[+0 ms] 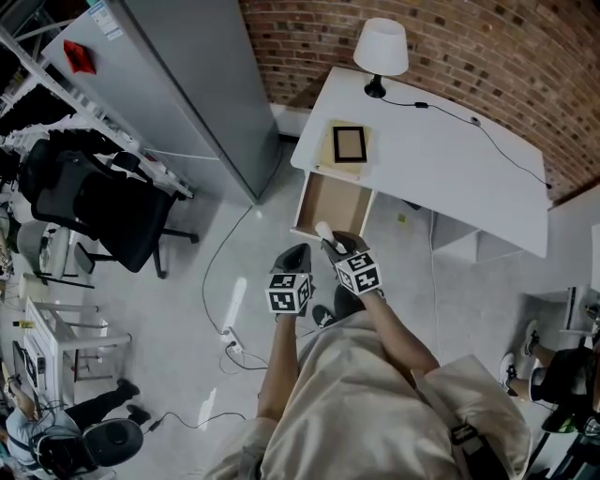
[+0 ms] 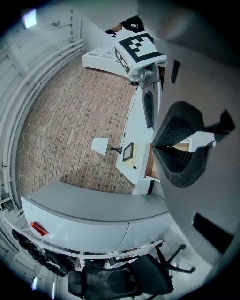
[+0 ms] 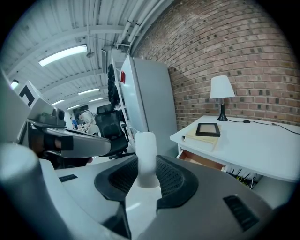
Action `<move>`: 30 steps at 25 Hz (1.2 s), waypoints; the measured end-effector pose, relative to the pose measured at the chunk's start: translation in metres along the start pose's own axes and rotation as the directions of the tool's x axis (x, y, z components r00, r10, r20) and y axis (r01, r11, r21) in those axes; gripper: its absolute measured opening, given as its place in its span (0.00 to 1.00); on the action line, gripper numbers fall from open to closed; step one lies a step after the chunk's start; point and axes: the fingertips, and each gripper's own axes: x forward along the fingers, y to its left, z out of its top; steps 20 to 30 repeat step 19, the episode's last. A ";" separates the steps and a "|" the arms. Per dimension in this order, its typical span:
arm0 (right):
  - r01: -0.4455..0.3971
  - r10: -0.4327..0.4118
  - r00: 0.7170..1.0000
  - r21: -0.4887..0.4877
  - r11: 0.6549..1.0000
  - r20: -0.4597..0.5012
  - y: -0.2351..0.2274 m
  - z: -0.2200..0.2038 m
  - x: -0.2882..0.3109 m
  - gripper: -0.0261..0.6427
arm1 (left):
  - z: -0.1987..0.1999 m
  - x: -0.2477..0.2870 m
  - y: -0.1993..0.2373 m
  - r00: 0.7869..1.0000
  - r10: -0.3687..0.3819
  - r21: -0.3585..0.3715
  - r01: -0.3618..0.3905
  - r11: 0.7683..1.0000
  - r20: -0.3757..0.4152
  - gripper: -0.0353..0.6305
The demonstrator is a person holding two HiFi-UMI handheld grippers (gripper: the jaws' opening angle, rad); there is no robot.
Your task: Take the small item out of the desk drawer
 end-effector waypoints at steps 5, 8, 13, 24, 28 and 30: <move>0.017 -0.017 1.000 0.008 1.000 0.000 -0.007 -0.003 -0.005 0.26 | -0.004 0.001 -0.001 1.000 0.005 0.005 -0.005 1.000 -0.008 0.08; 0.017 -0.017 1.000 0.008 1.000 0.000 -0.007 -0.003 -0.006 0.26 | -0.003 0.001 0.000 1.000 0.007 0.000 -0.007 1.000 -0.010 0.08; 0.011 -0.011 1.000 0.005 1.000 -0.003 -0.008 -0.002 -0.008 0.26 | -0.002 0.002 -0.005 1.000 0.004 0.005 -0.003 1.000 -0.015 0.08; 0.005 -0.005 1.000 -0.001 1.000 0.001 -0.013 -0.004 -0.010 0.26 | -0.004 0.007 -0.011 1.000 0.004 0.011 -0.004 1.000 -0.013 0.08; 0.005 -0.005 1.000 -0.001 1.000 0.001 -0.013 -0.004 -0.010 0.26 | -0.004 0.007 -0.011 1.000 0.004 0.011 -0.004 1.000 -0.013 0.08; 0.005 -0.005 1.000 -0.001 1.000 0.001 -0.013 -0.004 -0.010 0.26 | -0.004 0.007 -0.011 1.000 0.004 0.011 -0.004 1.000 -0.013 0.08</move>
